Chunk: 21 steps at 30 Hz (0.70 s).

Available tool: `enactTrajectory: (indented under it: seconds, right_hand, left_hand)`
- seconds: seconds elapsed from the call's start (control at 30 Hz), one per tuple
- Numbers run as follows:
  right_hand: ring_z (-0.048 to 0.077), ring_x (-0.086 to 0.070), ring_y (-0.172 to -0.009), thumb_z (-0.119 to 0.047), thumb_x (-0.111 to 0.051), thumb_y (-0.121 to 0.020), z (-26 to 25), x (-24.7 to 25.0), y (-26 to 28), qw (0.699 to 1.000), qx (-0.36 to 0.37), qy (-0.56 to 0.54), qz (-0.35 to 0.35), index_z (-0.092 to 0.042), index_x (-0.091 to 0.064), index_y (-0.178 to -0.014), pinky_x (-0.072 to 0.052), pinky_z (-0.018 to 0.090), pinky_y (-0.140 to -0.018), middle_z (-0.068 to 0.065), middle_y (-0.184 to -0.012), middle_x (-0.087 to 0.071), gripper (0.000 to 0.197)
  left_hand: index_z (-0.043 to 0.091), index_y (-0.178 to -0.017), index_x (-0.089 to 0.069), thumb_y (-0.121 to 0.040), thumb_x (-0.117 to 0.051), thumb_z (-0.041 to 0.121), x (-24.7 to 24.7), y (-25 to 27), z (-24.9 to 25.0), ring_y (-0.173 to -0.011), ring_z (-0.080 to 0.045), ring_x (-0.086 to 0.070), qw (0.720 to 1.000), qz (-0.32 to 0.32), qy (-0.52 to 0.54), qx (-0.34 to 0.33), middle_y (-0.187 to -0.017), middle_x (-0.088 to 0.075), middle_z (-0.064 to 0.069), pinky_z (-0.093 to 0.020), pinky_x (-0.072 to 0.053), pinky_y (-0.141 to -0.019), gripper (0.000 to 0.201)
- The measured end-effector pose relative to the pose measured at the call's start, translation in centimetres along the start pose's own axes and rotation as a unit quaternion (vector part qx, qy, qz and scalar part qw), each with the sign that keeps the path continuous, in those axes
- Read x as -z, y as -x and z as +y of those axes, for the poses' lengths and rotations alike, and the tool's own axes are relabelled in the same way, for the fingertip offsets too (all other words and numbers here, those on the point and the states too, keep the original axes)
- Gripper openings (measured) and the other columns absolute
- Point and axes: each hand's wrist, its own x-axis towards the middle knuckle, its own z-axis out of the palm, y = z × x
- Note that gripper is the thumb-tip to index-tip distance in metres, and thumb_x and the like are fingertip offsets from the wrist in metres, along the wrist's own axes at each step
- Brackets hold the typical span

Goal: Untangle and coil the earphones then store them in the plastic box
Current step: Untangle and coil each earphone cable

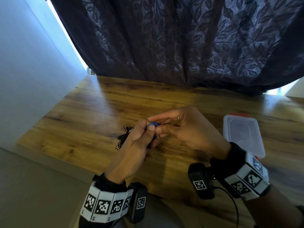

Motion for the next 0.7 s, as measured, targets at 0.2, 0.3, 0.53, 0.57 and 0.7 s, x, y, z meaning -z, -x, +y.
enactTrajectory:
  seconds: [0.2, 0.3, 0.53, 0.57, 0.7]
  right_hand:
    - [0.003, -0.074, -0.089, -0.01, -0.076, -0.087, 0.9, -0.1, 0.3, 0.999, 0.011, 0.022, 0.042, -0.017, -0.078, -0.103, -0.061, 0.028, -0.083, -0.005, -0.095, -0.079, 0.018]
    - [0.005, -0.075, -0.083, -0.009, -0.075, -0.088, 1.3, -0.5, 0.3, 0.998, -0.001, 0.004, 0.059, -0.014, -0.078, -0.103, -0.062, 0.026, -0.076, -0.002, -0.095, -0.079, 0.016]
    - [0.014, -0.077, -0.081, -0.006, -0.076, -0.084, 2.1, -1.0, 0.1, 0.983, -0.046, -0.134, 0.118, -0.005, -0.077, -0.101, -0.061, 0.022, -0.073, 0.005, -0.092, -0.079, 0.017]
    - [0.017, -0.077, -0.082, -0.005, -0.076, -0.084, 2.3, -1.1, 0.1, 0.977, -0.053, -0.164, 0.126, -0.003, -0.077, -0.101, -0.062, 0.025, -0.074, 0.007, -0.092, -0.079, 0.017]
    - [0.021, -0.077, -0.085, -0.006, -0.076, -0.083, 3.1, -1.7, 0.1, 0.957, -0.072, -0.236, 0.153, -0.002, -0.076, -0.102, -0.063, 0.027, -0.075, 0.009, -0.092, -0.079, 0.018]
  left_hand:
    - [0.023, -0.088, -0.048, -0.093, -0.046, 0.05, -0.2, -0.3, -0.6, -0.05, -0.006, -0.041, 0.999, 0.023, -0.044, 0.001, -0.065, -0.05, 0.011, -0.039, -0.038, -0.053, 0.028]
    - [0.011, -0.098, -0.048, -0.096, -0.047, 0.05, -0.1, -0.6, -1.1, -0.052, -0.007, -0.045, 0.997, 0.044, -0.058, -0.007, -0.068, -0.052, 0.008, -0.038, -0.04, -0.054, 0.039]
    - [0.002, -0.108, -0.049, -0.098, -0.05, 0.029, 0.2, -0.6, -1.4, -0.058, -0.015, -0.048, 0.991, 0.087, -0.063, -0.08, -0.073, -0.056, -0.002, -0.041, -0.045, -0.054, 0.029]
    - [0.003, -0.105, -0.05, -0.098, -0.05, 0.027, 0.1, -0.5, -1.5, -0.06, -0.016, -0.049, 0.99, 0.084, -0.066, -0.088, -0.074, -0.058, -0.001, -0.041, -0.045, -0.056, 0.024]
    - [0.008, -0.097, -0.053, -0.094, -0.055, 0.023, 0.2, -0.3, -2.0, -0.065, -0.017, -0.056, 0.989, 0.099, -0.06, -0.091, -0.078, -0.064, -0.004, -0.033, -0.048, -0.06, 0.016]
